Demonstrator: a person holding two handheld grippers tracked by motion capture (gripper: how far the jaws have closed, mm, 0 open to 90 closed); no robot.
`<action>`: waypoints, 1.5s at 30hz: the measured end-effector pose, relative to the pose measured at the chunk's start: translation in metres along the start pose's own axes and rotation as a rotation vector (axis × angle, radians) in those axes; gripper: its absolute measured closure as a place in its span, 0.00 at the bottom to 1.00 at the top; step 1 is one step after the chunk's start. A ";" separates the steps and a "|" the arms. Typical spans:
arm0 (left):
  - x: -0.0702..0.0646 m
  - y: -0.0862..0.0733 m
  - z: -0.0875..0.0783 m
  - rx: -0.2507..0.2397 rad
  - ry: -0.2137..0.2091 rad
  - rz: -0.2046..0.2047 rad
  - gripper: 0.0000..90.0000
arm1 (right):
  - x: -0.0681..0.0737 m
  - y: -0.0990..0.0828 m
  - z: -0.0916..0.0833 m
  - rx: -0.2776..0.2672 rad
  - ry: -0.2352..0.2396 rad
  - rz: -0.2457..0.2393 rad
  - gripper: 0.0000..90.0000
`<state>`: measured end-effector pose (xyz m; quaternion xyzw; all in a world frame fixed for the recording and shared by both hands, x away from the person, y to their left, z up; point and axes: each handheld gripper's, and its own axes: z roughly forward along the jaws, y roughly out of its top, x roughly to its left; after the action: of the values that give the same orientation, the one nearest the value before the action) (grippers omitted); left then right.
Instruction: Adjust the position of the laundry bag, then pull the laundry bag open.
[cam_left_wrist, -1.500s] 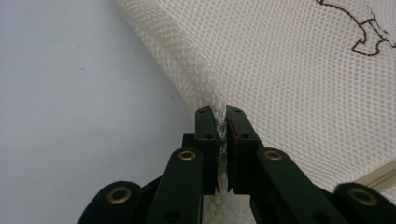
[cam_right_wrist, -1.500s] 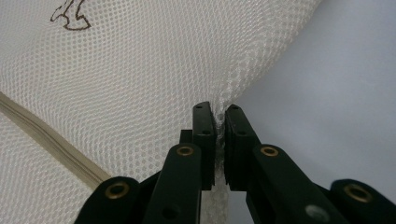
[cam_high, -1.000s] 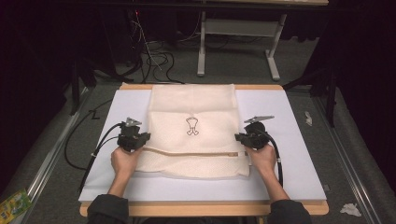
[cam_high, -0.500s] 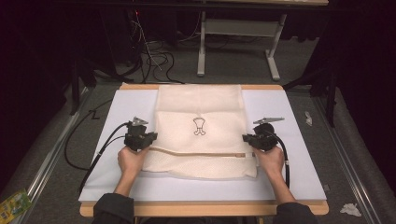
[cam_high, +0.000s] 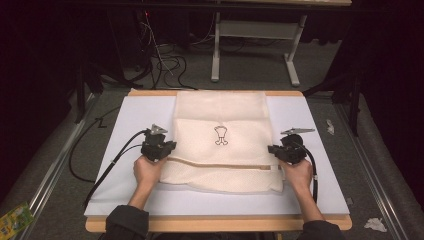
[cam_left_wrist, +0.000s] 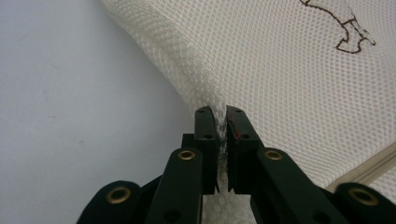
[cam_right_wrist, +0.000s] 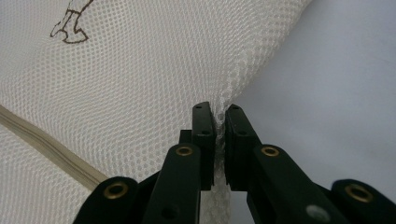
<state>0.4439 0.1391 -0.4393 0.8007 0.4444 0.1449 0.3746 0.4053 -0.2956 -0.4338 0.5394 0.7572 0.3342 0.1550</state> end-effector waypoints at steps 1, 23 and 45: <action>-0.002 0.001 0.001 -0.002 0.000 0.004 0.94 | -0.001 -0.001 -0.001 -0.001 -0.003 0.004 0.95; -0.011 -0.005 0.006 0.032 0.009 0.045 0.91 | -0.009 -0.013 0.001 0.029 -0.033 0.012 0.95; -0.026 -0.034 -0.006 -0.069 0.046 0.135 0.53 | -0.013 -0.030 0.001 -0.020 -0.057 0.070 0.61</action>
<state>0.4055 0.1321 -0.4573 0.8119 0.3926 0.2034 0.3813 0.3896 -0.3135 -0.4562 0.5733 0.7297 0.3315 0.1700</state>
